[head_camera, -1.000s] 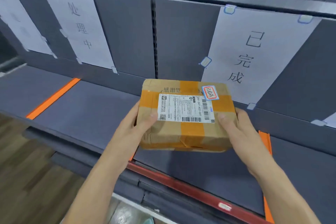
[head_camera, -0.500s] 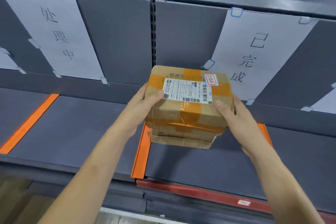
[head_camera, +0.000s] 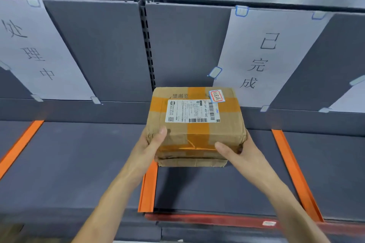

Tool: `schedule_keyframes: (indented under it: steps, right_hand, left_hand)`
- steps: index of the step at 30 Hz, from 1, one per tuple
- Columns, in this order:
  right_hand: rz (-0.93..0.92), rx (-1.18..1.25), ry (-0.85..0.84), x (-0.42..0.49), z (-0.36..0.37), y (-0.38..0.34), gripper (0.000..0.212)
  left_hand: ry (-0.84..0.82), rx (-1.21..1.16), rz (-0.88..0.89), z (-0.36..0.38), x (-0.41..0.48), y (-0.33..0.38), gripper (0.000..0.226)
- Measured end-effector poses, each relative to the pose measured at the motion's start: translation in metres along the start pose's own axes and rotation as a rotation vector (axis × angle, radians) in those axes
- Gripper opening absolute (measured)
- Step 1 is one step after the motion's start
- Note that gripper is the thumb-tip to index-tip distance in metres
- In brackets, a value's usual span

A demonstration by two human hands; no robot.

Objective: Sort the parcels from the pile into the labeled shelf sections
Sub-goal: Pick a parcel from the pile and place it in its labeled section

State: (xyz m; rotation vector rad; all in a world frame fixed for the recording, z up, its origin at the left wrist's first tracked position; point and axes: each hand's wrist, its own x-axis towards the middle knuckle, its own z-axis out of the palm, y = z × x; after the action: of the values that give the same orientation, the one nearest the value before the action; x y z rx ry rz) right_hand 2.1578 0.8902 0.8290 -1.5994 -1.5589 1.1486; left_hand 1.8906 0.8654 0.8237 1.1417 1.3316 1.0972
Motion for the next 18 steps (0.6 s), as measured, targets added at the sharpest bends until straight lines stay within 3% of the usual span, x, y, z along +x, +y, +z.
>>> schedule_keyframes:
  steps: [6,9,13,18]
  right_hand:
    - [0.027,-0.041,0.025,0.017,-0.009,0.004,0.099]
    - [0.049,-0.048,0.017,0.024,-0.010,0.011,0.102]
    - [0.082,-0.114,-0.017,0.029,-0.009,0.024,0.079]
    - [0.073,-0.210,0.048,0.031,-0.006,0.032,0.054]
  left_hand:
    - [-0.013,0.036,0.004,0.002,0.016,0.011,0.060]
    - [-0.017,0.072,0.015,0.005,0.020,0.009,0.071]
    - [-0.007,0.120,0.004,0.005,0.018,-0.008,0.078]
    - [0.056,0.255,-0.055,0.005,0.016,-0.030,0.057]
